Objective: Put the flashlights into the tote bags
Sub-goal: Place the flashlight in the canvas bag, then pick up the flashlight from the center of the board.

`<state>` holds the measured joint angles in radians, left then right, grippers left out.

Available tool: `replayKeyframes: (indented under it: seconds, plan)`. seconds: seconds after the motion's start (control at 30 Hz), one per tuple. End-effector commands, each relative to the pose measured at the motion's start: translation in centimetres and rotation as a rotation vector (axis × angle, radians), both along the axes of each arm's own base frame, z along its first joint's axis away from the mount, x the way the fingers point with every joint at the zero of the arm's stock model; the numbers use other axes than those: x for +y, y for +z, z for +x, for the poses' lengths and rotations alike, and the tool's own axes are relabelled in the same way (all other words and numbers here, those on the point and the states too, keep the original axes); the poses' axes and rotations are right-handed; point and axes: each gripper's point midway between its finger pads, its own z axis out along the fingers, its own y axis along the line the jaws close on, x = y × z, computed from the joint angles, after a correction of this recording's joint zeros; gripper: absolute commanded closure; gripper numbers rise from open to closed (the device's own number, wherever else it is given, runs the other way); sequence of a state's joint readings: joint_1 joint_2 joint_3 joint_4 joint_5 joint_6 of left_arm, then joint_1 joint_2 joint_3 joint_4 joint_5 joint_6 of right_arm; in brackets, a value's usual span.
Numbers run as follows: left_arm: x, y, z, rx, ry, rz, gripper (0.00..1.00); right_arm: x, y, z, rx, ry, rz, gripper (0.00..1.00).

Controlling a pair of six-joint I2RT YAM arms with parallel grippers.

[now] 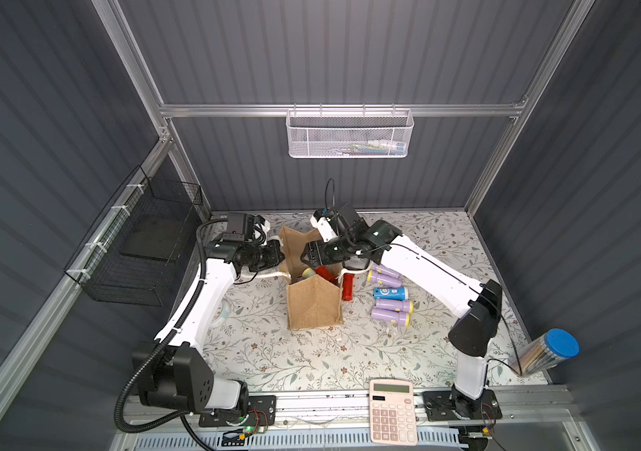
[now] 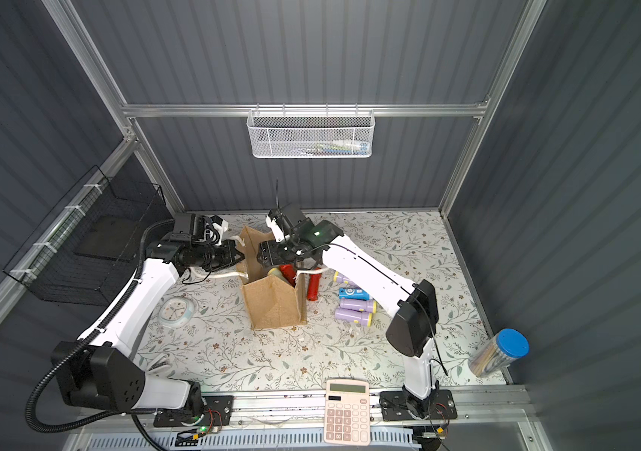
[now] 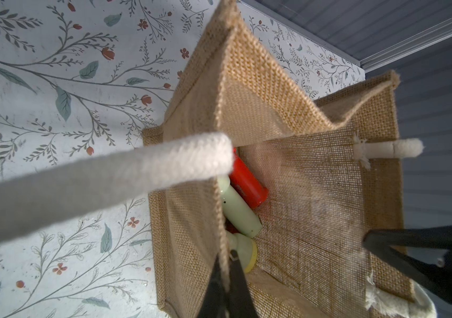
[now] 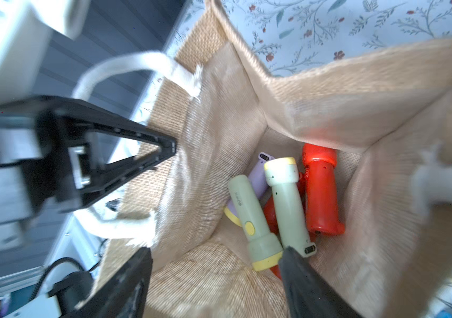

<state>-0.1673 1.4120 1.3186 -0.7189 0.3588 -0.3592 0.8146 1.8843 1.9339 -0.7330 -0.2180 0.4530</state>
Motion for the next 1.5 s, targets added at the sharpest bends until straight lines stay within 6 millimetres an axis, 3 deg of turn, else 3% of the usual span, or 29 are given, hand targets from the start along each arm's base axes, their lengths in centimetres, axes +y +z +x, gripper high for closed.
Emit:
replayKeyframes:
  seconds: [0.0, 0.23, 0.47, 0.67, 0.93, 1.1, 1.3, 1.47]
  plan:
    - [0.6, 1.9, 1.0, -0.064, 0.018, 0.014, 1.00, -0.9, 1.9, -0.1, 0.001, -0.003, 0.082, 0.24]
    - [1.2, 2.0, 1.4, -0.068, 0.035, 0.045, 1.00, -6.5, 4.1, 0.3, -0.081, -0.133, 0.094, 0.24]
    - [1.1, 2.0, 1.6, -0.060, 0.032, 0.042, 1.00, -12.5, 3.4, 0.3, -0.082, -0.287, 0.122, 0.24]
    - [1.1, 1.8, 1.7, -0.047, 0.039, 0.037, 1.00, -17.0, 1.3, -0.6, -0.064, -0.408, 0.100, 0.23]
    - [1.7, 1.4, 1.5, -0.032, 0.060, 0.064, 1.00, -22.4, -3.5, -2.2, 0.005, -0.580, 0.033, 0.23]
    - [2.0, 1.0, 1.3, -0.020, 0.075, 0.081, 1.00, -23.8, -6.9, -2.8, 0.089, -0.628, -0.020, 0.23]
    - [2.5, 0.6, 1.1, -0.006, 0.092, 0.090, 1.00, -23.2, -10.7, -3.3, 0.198, -0.628, -0.050, 0.26]
    - [2.5, 0.7, 1.1, -0.007, 0.093, 0.083, 1.00, -21.4, -13.7, -2.4, 0.288, -0.616, -0.019, 0.29]
